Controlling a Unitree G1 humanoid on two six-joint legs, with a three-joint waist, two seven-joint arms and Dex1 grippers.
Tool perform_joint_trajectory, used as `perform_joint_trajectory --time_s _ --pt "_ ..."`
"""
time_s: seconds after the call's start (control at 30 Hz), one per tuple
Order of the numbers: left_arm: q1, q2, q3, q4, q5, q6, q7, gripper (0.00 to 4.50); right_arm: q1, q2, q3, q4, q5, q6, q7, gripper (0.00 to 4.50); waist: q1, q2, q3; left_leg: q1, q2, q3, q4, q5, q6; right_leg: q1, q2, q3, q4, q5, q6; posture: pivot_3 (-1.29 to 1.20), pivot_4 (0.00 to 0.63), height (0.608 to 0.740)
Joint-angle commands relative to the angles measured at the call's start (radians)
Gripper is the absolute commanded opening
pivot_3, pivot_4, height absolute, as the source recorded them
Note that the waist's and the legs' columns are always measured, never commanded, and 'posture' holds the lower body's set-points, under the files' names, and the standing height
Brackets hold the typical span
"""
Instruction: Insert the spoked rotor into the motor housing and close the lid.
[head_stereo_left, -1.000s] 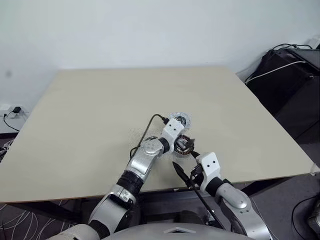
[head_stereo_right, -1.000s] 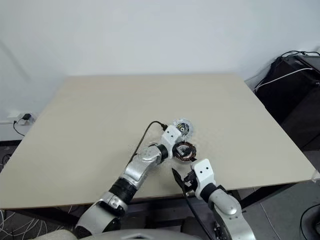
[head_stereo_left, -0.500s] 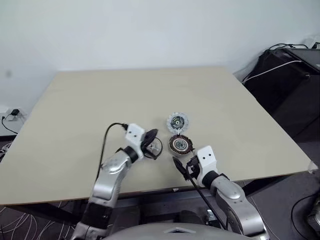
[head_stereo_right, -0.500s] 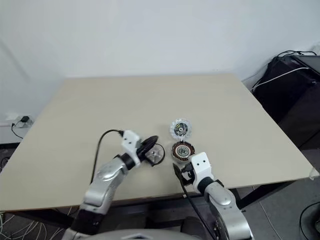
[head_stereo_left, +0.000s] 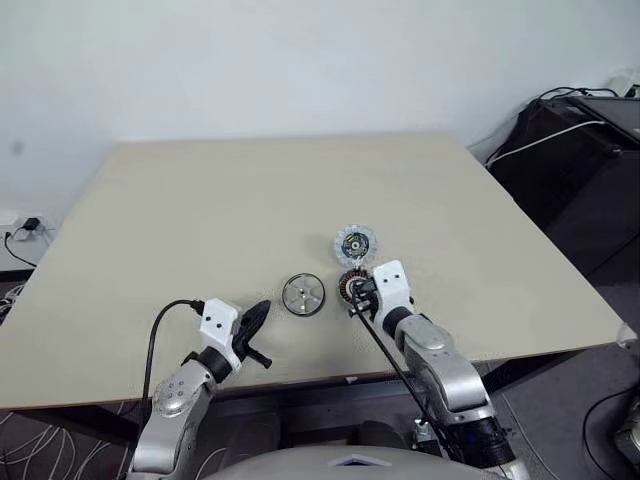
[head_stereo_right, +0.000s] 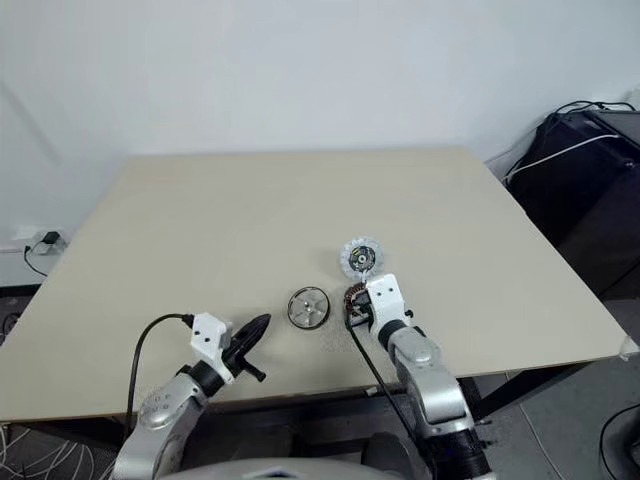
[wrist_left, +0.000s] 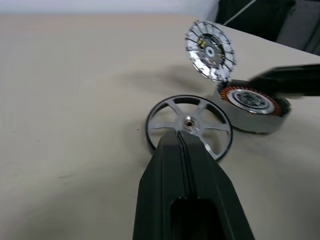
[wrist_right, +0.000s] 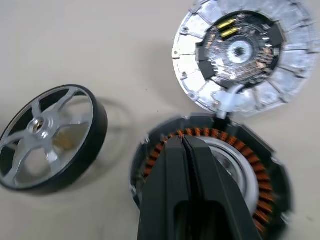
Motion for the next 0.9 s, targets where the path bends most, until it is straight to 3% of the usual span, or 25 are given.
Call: perform_joint_trajectory --time_s 0.03,0.37,0.9 --pt "-0.003 0.016 -0.026 -0.056 -0.017 -0.02 -0.032 0.0 -0.07 0.03 0.008 0.044 -0.023 0.012 -0.033 0.04 0.0 0.0 0.0 0.0 0.0 0.0 0.0 0.0 0.0 0.0 0.0 0.0 0.0 0.0 0.0 0.0 0.0 0.74" --pt "-0.008 0.026 -0.044 -0.051 -0.023 -0.018 -0.049 0.0 -0.119 0.073 0.0 0.118 -0.045 0.033 -0.076 0.04 -0.007 0.002 0.001 0.0 0.0 0.001 -0.001 0.001 -0.001 -0.001 0.001 0.0 0.0 0.0 0.0 0.0 0.0 0.74" --pt "-0.033 0.038 -0.06 -0.039 -0.033 0.01 -0.062 0.0 -0.025 0.044 -0.032 0.04 -0.031 0.059 -0.075 0.04 -0.022 0.002 0.0 0.001 0.0 0.001 -0.002 0.001 -0.001 0.0 0.001 0.0 0.0 0.0 0.0 0.0 0.0 0.74"
